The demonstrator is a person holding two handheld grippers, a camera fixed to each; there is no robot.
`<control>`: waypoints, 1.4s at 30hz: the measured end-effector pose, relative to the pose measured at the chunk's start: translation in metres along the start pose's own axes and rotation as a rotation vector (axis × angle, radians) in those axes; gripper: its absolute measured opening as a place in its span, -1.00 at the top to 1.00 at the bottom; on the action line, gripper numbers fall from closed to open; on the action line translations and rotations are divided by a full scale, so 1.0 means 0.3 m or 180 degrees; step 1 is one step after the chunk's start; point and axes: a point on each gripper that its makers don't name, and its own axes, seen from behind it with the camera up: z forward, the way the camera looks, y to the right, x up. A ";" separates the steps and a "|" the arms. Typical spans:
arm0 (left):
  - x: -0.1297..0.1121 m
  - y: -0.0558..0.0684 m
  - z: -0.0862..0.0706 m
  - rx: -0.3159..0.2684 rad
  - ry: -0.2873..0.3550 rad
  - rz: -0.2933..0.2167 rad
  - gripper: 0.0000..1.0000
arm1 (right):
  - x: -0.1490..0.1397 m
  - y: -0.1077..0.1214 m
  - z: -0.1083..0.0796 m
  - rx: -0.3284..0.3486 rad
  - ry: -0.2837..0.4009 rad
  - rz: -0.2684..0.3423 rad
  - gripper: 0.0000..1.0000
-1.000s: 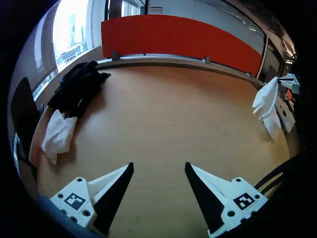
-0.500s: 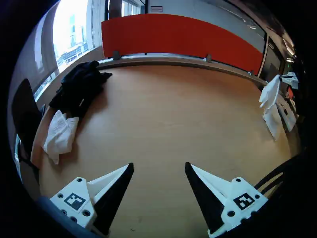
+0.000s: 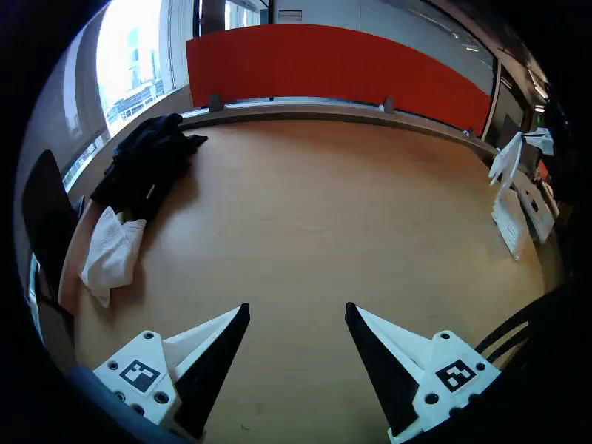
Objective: Fold towel
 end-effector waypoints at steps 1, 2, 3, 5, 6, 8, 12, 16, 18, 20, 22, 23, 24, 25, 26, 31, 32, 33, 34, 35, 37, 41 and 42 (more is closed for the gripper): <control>0.001 0.002 0.001 0.0000 -0.0001 0.0002 -0.92 | -0.002 0.014 0.003 -0.0017 -0.0007 0.0007 0.83; 0.002 0.003 0.002 0.0000 -0.0002 0.0003 -0.91 | -0.004 0.027 0.005 -0.0031 -0.0013 0.0014 0.83; 0.003 0.004 0.003 0.0002 -0.0002 0.0003 -0.91 | -0.006 0.038 0.007 -0.0043 -0.0018 0.0022 0.84; 0.006 0.006 0.005 0.0005 -0.0003 0.0004 -0.92 | -0.010 0.060 0.012 -0.0064 -0.0027 0.0041 0.84; 0.008 0.007 0.006 0.0006 -0.0003 0.0004 -0.92 | -0.012 0.069 0.014 -0.0073 -0.0032 0.0048 0.84; 0.011 0.009 0.007 0.0009 -0.0002 0.0005 -0.92 | -0.018 0.087 0.019 -0.0090 -0.0045 0.0060 0.84; 0.017 0.010 0.010 0.0017 -0.0005 0.0012 -0.92 | -0.030 0.113 0.025 -0.0110 -0.0069 0.0083 0.84; 0.022 0.012 0.013 0.0022 -0.0009 0.0019 -0.92 | -0.038 0.129 0.026 -0.0119 -0.0080 0.0105 0.85; 0.025 0.013 0.014 0.0022 -0.0010 0.0020 -0.92 | -0.041 0.134 0.025 -0.0122 -0.0085 0.0112 0.85; 0.028 0.014 0.015 0.0022 -0.0010 0.0023 -0.92 | -0.045 0.138 0.024 -0.0125 -0.0093 0.0116 0.85; 0.031 0.015 0.015 0.0021 -0.0008 0.0027 -0.92 | -0.051 0.139 0.018 -0.0131 -0.0100 0.0118 0.85; 0.032 0.015 0.015 0.0021 -0.0008 0.0029 -0.92 | -0.054 0.139 0.015 -0.0134 -0.0103 0.0119 0.86; 0.033 0.016 0.015 0.0020 -0.0007 0.0032 -0.91 | -0.060 0.139 0.011 -0.0137 -0.0109 0.0124 0.86; 0.033 0.017 0.015 0.0018 -0.0007 0.0035 -0.91 | -0.067 0.138 0.005 -0.0140 -0.0118 0.0132 0.86; 0.033 0.017 0.015 0.0017 -0.0007 0.0037 -0.92 | -0.073 0.136 0.001 -0.0142 -0.0125 0.0138 0.86; 0.035 0.021 0.014 0.0005 -0.0007 0.0058 -0.92 | -0.131 0.128 -0.041 -0.0178 -0.0178 0.0195 0.86; 0.035 0.022 0.013 0.0003 -0.0007 0.0062 -0.92 | -0.146 0.127 -0.050 -0.0190 -0.0190 0.0210 0.86; 0.034 0.022 0.013 0.0002 -0.0008 0.0066 -0.92 | -0.164 0.127 -0.061 -0.0201 -0.0208 0.0232 0.87; 0.033 0.021 0.012 0.0000 -0.0009 0.0069 -0.92 | -0.186 0.127 -0.073 -0.0215 -0.0229 0.0260 0.87; 0.032 0.021 0.011 -0.0001 -0.0011 0.0072 -0.92 | -0.205 0.126 -0.084 -0.0227 -0.0249 0.0285 0.87; 0.028 0.019 0.008 -0.0001 -0.0015 0.0072 -0.92 | -0.255 0.129 -0.110 -0.0261 -0.0300 0.0355 0.87; 0.019 0.015 0.005 -0.0002 -0.0026 0.0069 -0.91 | -0.366 0.136 -0.156 -0.0330 -0.0428 0.0516 0.87; 0.016 0.015 0.004 -0.0002 -0.0029 0.0070 -0.91 | -0.395 0.135 -0.164 -0.0341 -0.0463 0.0560 0.88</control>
